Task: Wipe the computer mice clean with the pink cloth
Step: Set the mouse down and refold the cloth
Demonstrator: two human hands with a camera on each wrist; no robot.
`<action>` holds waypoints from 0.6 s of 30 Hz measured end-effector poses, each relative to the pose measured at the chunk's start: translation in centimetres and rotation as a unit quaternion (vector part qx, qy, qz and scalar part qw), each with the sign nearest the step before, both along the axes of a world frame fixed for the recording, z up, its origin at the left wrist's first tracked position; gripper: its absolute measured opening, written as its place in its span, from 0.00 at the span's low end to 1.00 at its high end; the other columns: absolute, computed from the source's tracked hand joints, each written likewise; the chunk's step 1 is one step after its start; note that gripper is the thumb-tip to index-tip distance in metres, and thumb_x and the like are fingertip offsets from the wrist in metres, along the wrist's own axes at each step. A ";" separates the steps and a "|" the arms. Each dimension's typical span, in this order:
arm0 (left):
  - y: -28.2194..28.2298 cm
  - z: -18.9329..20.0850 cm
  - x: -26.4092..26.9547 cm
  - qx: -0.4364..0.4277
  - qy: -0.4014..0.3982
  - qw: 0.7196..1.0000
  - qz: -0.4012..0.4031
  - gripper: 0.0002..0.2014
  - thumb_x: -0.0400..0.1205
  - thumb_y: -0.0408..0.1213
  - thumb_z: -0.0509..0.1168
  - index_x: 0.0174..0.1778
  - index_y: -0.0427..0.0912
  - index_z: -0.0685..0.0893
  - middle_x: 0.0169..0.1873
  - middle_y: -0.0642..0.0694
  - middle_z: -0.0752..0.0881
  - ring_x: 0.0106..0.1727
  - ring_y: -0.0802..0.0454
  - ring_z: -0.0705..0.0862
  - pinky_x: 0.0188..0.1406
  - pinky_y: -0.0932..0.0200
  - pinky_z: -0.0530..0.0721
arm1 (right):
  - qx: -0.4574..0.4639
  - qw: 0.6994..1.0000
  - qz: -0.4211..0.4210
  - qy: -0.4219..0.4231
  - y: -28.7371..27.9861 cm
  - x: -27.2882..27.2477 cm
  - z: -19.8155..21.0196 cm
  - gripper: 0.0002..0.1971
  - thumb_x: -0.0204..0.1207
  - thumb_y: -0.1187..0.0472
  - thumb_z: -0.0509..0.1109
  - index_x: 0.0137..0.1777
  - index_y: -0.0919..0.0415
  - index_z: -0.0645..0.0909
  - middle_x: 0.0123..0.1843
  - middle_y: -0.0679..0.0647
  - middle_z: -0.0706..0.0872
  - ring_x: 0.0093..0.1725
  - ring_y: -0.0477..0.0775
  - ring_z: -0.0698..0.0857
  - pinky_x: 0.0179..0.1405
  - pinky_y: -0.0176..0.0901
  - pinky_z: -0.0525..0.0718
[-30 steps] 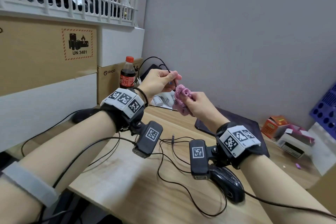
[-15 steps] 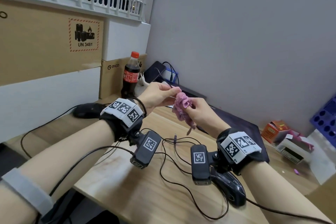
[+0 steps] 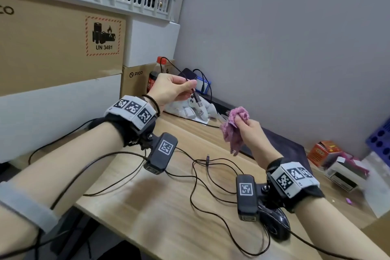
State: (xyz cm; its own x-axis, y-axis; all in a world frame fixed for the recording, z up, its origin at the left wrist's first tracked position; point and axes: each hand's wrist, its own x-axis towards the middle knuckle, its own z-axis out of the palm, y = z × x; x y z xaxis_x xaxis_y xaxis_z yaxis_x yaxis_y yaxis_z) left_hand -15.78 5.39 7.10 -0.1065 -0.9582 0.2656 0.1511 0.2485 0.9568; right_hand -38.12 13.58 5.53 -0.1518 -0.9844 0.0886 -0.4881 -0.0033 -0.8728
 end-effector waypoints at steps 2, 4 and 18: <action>0.1 -0.1 -0.4 -0.004 -0.003 1.000 0.007 0.06 0.77 0.37 0.75 0.41 0.37 0.90 0.28 0.51 0.90 0.31 0.61 0.86 0.41 0.66 0.89 | -0.008 1.000 0.013 0.008 -0.2 0.8 1.0 0.22 0.87 0.50 0.56 0.39 0.59 0.83 0.38 0.65 0.89 0.38 0.62 0.86 0.42 0.49 0.87; 0.5 -0.1 -0.8 -0.012 -0.007 1.000 0.010 0.08 0.77 0.37 0.75 0.43 0.35 0.91 0.30 0.49 0.89 0.31 0.61 0.86 0.42 0.66 0.89 | -0.009 0.999 0.036 0.020 -0.5 1.8 2.0 0.18 0.88 0.49 0.55 0.43 0.54 0.82 0.42 0.56 0.89 0.45 0.56 0.87 0.46 0.43 0.85; 1.7 0.7 -1.6 -0.071 -0.049 0.996 -0.030 0.12 0.78 0.39 0.74 0.46 0.30 0.91 0.41 0.34 0.91 0.40 0.50 0.88 0.49 0.56 0.89 | -0.043 0.984 0.164 -0.053 -1.1 5.1 2.1 0.15 0.84 0.54 0.64 0.53 0.67 0.85 0.44 0.61 0.91 0.43 0.56 0.91 0.52 0.57 0.89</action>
